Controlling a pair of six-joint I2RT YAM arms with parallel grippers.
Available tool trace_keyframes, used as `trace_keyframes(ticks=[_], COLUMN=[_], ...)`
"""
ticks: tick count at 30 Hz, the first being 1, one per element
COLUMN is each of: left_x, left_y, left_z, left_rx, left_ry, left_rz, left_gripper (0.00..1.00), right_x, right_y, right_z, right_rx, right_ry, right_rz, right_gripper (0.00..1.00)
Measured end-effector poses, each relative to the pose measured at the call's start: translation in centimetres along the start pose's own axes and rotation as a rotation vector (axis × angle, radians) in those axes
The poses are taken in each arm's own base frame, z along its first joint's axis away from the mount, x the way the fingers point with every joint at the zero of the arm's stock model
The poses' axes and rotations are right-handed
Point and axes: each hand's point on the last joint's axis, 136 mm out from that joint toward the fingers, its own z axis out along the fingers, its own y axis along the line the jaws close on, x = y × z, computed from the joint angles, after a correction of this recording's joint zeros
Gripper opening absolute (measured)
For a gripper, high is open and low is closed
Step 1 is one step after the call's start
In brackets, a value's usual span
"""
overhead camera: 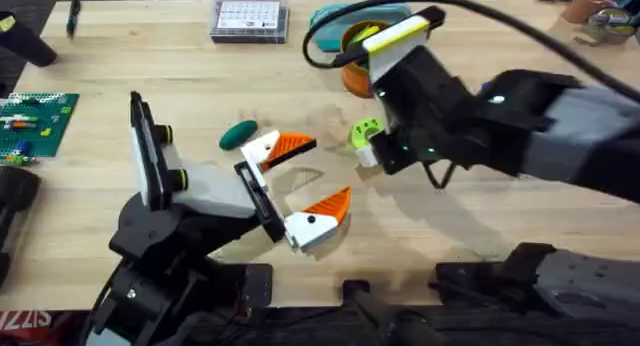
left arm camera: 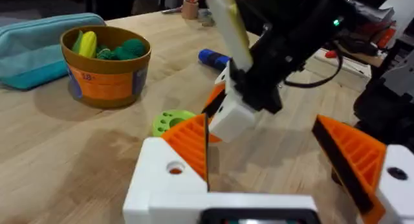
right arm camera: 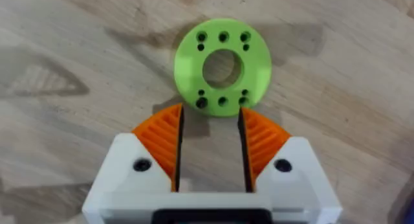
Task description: Pick up the gripper from the table and insert it into the empty holder that is missing its gripper. Then pick up a screw, insert it into the mounting hole, and use the screwdriver to tighten it. Finally, clean up the table by picking up the vegetable and placing it into the bucket.
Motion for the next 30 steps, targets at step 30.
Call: trace_keyframes(ticks=[30], left_x=[0.0], left_y=[0.0], left_z=[0.0], left_rx=[0.000], left_ry=[0.000], left_rz=[0.000], left_gripper=[0.983], right_x=[-0.3], right_y=[1.1], right_z=[3.0], right_rx=[-0.016], right_ry=[0.026], right_rz=[-0.006], right_gripper=[0.176])
